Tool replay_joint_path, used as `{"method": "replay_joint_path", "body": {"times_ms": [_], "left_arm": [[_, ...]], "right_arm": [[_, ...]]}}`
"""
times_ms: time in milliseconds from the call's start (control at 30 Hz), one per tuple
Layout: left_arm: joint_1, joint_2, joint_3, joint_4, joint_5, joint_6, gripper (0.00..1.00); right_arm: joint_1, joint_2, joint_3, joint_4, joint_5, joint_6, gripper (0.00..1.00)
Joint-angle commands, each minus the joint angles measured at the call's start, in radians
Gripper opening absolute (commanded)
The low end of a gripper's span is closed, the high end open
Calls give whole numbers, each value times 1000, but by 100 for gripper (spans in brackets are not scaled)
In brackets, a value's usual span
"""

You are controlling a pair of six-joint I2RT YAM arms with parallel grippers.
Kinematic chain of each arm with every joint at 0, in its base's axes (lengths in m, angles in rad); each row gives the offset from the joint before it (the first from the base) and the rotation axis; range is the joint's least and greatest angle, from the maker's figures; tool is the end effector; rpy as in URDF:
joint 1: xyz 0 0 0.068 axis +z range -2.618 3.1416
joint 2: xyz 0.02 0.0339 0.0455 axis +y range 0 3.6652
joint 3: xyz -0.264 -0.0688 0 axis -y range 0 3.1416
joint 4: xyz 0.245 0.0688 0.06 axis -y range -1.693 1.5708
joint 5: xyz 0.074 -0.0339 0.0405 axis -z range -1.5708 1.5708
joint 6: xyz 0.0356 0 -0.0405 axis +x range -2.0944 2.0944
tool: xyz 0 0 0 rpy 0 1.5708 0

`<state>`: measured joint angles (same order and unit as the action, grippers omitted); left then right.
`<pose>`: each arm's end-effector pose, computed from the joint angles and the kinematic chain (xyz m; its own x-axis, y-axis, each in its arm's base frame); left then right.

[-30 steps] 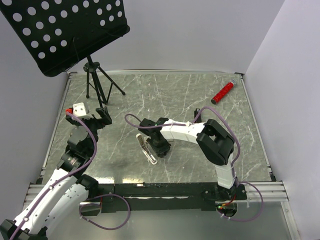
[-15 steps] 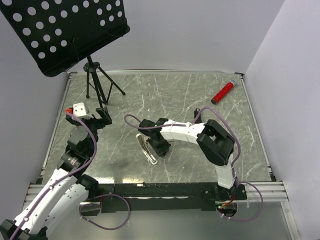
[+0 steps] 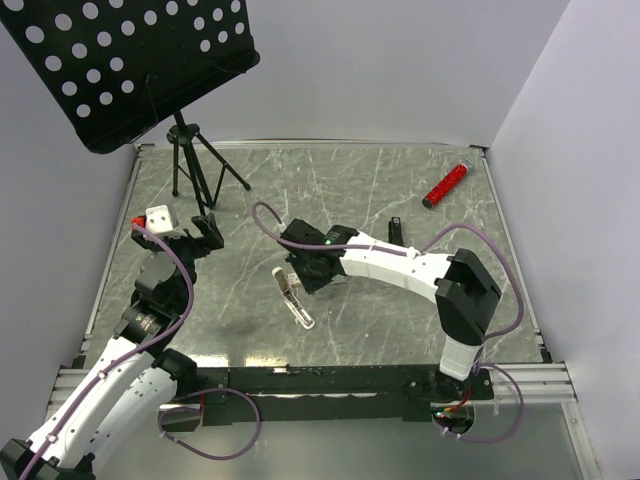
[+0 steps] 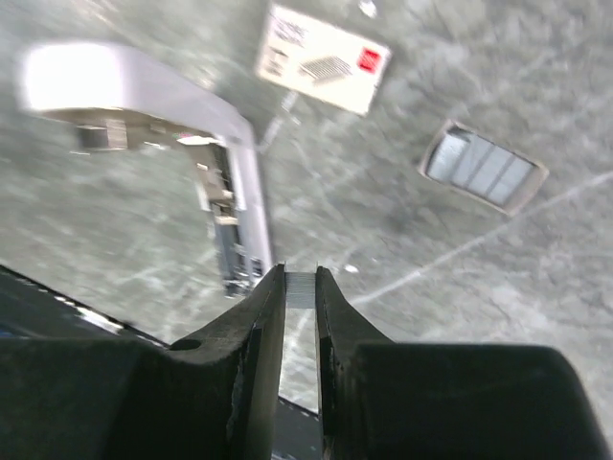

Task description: Load the staples into the stapler

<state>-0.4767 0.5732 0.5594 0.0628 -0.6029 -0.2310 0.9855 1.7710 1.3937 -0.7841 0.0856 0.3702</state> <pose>0.1401 -0.0496 0.3183 0.0710 -0.2489 -0.9659 -0.1120 0.9602 -0.2557 0.2047 0.3034 0.2373 -0.7661 -0.5035 -0.3995 -0.5733 0.8162 0.0709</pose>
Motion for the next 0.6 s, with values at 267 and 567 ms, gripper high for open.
{"method": "replay_joint_path", "body": {"times_ms": [267, 567], "left_arm": [[3, -15, 0, 23, -14, -2, 97], [3, -13, 0, 23, -14, -2, 97]], "right_arm": [[77, 8, 19, 138, -7, 27, 23], [96, 34, -33, 201, 11, 33, 23]]}}
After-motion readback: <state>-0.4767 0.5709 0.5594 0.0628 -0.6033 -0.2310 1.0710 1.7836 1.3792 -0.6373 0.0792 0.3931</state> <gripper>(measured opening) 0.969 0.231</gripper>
